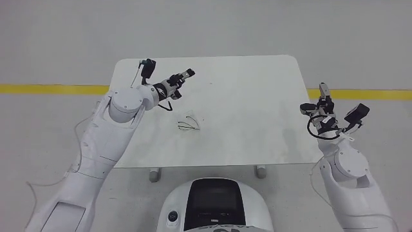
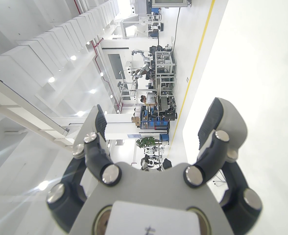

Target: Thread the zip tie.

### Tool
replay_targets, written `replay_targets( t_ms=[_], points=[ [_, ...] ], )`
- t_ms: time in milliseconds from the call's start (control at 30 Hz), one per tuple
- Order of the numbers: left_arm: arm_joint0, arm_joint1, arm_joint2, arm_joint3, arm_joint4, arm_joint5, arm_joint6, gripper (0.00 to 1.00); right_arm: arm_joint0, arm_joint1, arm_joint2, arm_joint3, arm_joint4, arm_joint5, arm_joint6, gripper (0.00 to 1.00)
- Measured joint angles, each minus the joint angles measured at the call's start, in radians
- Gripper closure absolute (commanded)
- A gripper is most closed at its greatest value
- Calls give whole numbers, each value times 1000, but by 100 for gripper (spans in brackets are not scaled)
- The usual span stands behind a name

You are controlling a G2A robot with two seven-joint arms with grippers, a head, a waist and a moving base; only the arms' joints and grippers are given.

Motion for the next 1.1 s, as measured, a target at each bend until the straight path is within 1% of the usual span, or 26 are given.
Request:
replay_targets(
  t_ms=[300,367,400,433,533,567,667,700,733,767,800,833,867,933,967,1000,1033,1100],
  points=[
    [0,0,1,-2,2,0,2,0,0,0,0,0,0,0,0,0],
    [-8,0,13,-20,17,0,-18,0,0,0,0,0,0,0,0,0],
    [-17,1,19,-32,21,0,-44,0,0,0,0,0,0,0,0,0],
    [-25,3,20,-35,21,0,-64,0,0,0,0,0,0,0,0,0],
    [-53,9,28,-35,41,0,-149,0,0,0,0,0,0,0,0,0],
    [-64,12,34,-31,57,0,-191,0,0,0,0,0,0,0,0,0],
    [-98,20,51,-4,124,0,-310,0,0,0,0,0,0,0,0,0],
    [-114,22,55,12,151,0,-363,0,0,0,0,0,0,0,0,0],
    [-124,23,60,24,176,0,-408,0,0,0,0,0,0,0,0,0],
    [-138,23,62,32,210,0,-465,0,0,0,0,0,0,0,0,0],
    [-145,22,59,38,233,0,-502,0,0,0,0,0,0,0,0,0],
    [-150,21,57,42,257,0,-540,0,0,0,0,0,0,0,0,0],
    [-154,20,52,36,294,0,-595,0,0,0,0,0,0,0,0,0],
    [-153,16,34,32,348,0,-677,0,0,0,0,0,0,0,0,0],
    [-150,14,23,17,398,0,-731,0,0,0,0,0,0,0,0,0],
    [-148,13,20,3,433,0,-760,0,0,0,0,0,0,0,0,0],
    [-147,13,18,-3,455,0,-773,0,0,0,0,0,0,0,0,0],
    [-147,13,19,-2,446,0,-759,0,0,0,0,0,0,0,0,0]
  ],
)
